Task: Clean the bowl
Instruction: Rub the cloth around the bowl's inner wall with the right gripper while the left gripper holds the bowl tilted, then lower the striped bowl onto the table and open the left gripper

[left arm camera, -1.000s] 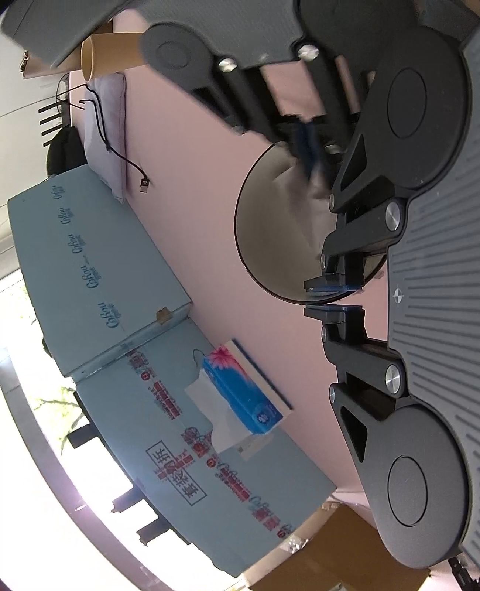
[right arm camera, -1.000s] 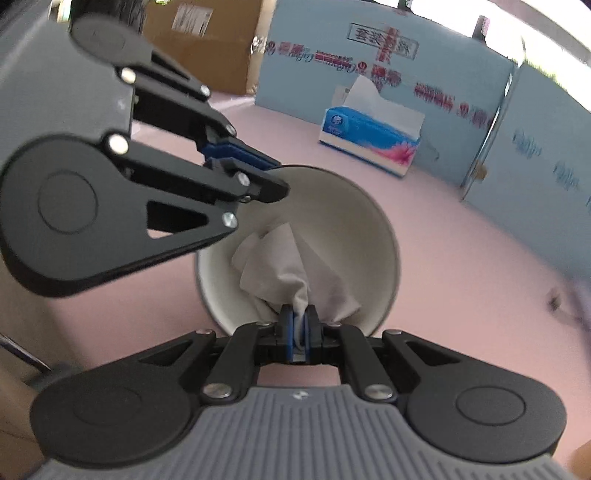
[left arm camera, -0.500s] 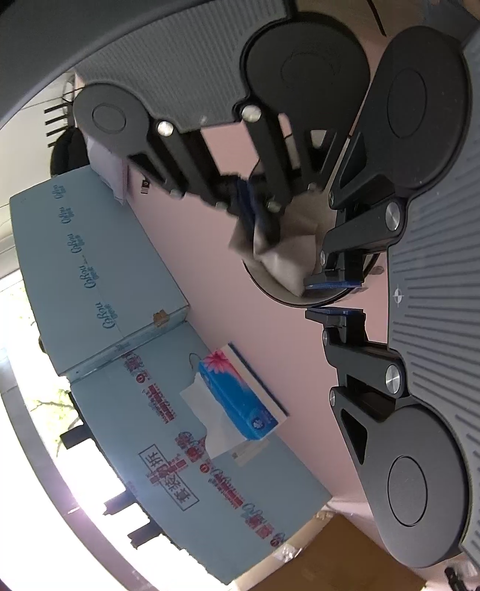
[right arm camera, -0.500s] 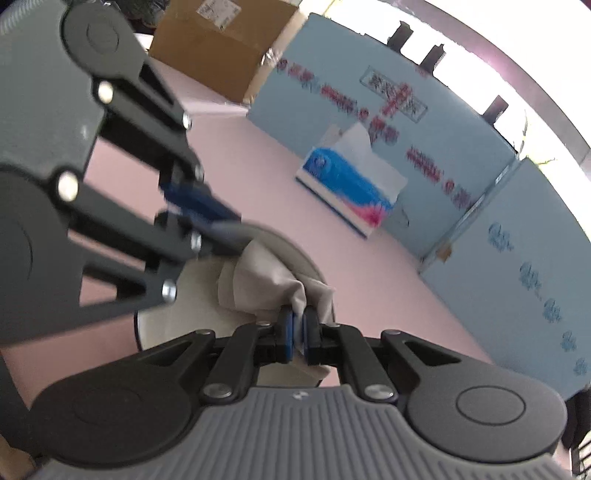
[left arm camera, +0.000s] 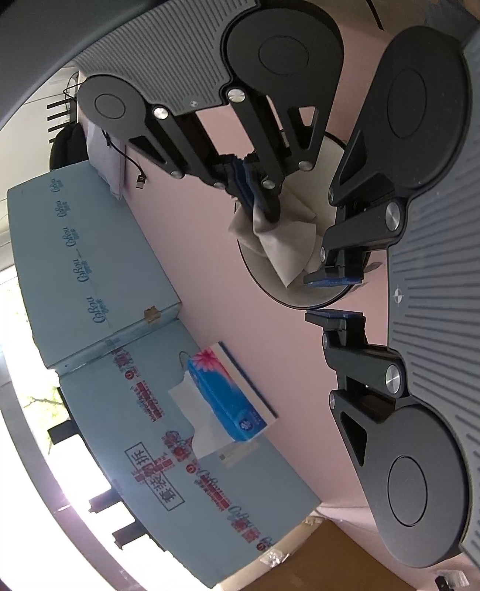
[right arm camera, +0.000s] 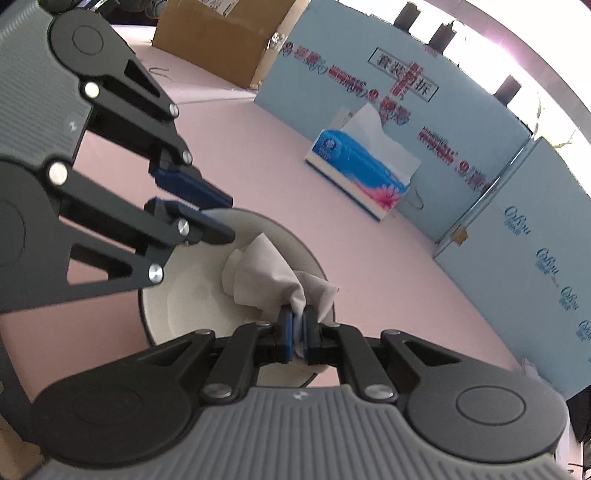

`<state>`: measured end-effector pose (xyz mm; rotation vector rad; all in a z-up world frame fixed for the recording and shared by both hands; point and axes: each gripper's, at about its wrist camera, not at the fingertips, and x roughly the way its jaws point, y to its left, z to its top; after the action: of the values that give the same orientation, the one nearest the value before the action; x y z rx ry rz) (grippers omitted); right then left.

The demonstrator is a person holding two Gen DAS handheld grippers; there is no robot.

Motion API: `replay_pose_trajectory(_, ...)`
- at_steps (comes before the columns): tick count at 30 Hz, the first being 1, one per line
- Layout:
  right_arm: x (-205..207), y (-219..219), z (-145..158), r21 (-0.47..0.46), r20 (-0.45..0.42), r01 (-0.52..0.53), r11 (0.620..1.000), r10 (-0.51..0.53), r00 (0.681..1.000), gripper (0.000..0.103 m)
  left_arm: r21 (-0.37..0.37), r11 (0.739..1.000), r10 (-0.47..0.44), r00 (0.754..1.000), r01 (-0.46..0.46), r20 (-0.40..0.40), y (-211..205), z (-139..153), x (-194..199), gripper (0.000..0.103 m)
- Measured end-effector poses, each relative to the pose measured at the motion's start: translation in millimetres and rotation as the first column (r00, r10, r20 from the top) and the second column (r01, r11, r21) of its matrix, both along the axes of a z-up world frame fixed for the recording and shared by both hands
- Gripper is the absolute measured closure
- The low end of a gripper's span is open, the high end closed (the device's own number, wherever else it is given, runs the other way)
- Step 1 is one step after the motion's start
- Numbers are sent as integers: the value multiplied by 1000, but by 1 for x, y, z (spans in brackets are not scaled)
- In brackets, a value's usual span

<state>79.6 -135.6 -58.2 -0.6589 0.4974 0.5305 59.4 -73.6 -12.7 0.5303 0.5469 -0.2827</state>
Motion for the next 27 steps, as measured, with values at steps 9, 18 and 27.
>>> replay_pose_trajectory(9, 6, -4, 1, 30, -77, 20, 999, -18, 997, 98, -38, 999, -19, 1000, 19, -7, 5, 1, -1, 83)
replay_pose_trajectory(18, 28, -12, 6, 134, -229, 49, 990, -17, 973, 98, -118, 993, -18, 999, 14, -35, 19, 0, 4, 80)
replay_pose_trajectory(27, 43, -4, 13, 136, -297, 52, 989, -10, 955, 97, -213, 977, -1, 999, -10, -49, 41, 0, 12, 70)
